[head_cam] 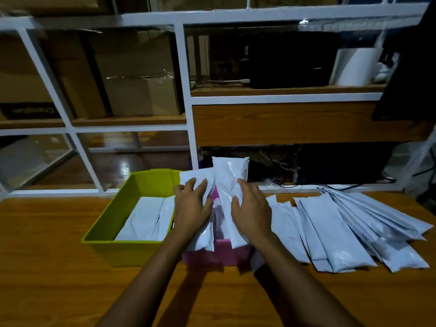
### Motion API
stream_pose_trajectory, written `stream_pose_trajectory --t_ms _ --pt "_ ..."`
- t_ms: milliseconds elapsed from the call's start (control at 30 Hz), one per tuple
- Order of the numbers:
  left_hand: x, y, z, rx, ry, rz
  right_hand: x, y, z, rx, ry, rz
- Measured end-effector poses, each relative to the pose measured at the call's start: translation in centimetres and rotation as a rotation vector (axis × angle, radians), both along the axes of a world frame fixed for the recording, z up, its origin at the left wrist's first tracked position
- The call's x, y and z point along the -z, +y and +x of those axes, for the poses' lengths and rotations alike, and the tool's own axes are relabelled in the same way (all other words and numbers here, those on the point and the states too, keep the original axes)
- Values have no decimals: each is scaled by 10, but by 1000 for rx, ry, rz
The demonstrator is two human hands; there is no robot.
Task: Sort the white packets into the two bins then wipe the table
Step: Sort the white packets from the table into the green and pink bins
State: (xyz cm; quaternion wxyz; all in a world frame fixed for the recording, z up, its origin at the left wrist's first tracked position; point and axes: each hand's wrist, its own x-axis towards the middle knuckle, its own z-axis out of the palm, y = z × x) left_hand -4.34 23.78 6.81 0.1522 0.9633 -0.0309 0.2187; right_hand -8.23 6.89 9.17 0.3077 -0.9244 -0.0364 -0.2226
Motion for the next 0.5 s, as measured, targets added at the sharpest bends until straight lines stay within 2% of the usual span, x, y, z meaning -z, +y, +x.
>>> stream_pose_trajectory --t_ms 133,267,367,433,500 --pt "31 -1 55 32 218 145 19 26 48 17 202 -189" --pt "52 -6 71 11 363 159 50 38 82 1 350 -326" --pt "67 -3 93 74 676 227 72 40 99 -19 479 -463" --pt "66 0 111 171 818 335 80 42 106 -45 568 -486" --pt "58 2 122 335 918 561 80 41 115 -65 571 -506"
